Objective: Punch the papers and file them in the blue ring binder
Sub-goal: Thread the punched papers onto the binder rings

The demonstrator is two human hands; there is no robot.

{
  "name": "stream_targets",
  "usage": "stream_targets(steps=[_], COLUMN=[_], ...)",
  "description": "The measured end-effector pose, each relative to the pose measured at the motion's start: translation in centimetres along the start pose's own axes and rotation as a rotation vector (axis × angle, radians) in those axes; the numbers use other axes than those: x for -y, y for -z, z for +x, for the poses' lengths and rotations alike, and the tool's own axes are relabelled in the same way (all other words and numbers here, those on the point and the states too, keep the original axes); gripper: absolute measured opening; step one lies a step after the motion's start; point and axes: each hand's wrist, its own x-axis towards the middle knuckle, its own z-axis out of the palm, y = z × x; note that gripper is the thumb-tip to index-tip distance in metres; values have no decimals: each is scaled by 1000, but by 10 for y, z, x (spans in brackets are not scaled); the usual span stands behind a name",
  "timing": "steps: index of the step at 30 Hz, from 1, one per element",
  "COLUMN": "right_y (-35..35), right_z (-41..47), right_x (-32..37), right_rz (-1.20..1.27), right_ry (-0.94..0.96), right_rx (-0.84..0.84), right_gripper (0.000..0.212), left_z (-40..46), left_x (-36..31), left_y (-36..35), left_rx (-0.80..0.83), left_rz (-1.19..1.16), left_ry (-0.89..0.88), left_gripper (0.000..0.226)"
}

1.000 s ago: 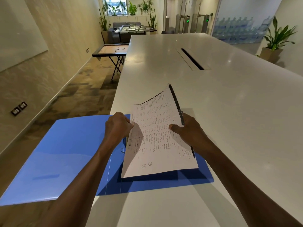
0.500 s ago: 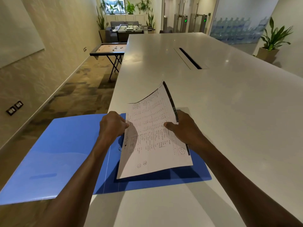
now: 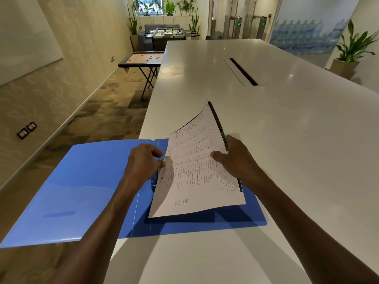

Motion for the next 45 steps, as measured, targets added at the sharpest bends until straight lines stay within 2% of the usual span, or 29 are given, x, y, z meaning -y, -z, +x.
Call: stream_targets(steps=[4, 7, 12, 16, 23, 35, 40, 45], right_y=[-1, -1, -2, -2, -1, 1, 3, 7], right_z=[0, 0, -2, -1, 4, 10, 10, 12], right_x=[-1, 0, 0, -1, -7, -15, -14, -8], right_rz=[-19, -19, 2, -5, -18, -57, -81, -90], right_ry=[6, 7, 1, -6, 12, 56, 62, 84], right_rx=[-10, -10, 3, 7, 17, 55, 44, 44], right_gripper=[40, 40, 41, 42, 41, 43, 43, 38], left_z=[-9, -10, -3, 1, 5, 7, 8, 8], left_x=[4, 8, 14, 16, 20, 26, 26, 24], left_y=[5, 12, 19, 23, 24, 24, 23, 23], left_rx=[-2, 134, 395, 493, 552, 561, 556, 583], left_rz=[-23, 36, -34, -80, -80, -118, -101, -106], left_ry=[17, 86, 156, 222, 239, 234, 233, 221], left_gripper=[18, 20, 14, 14, 5, 3, 10, 3])
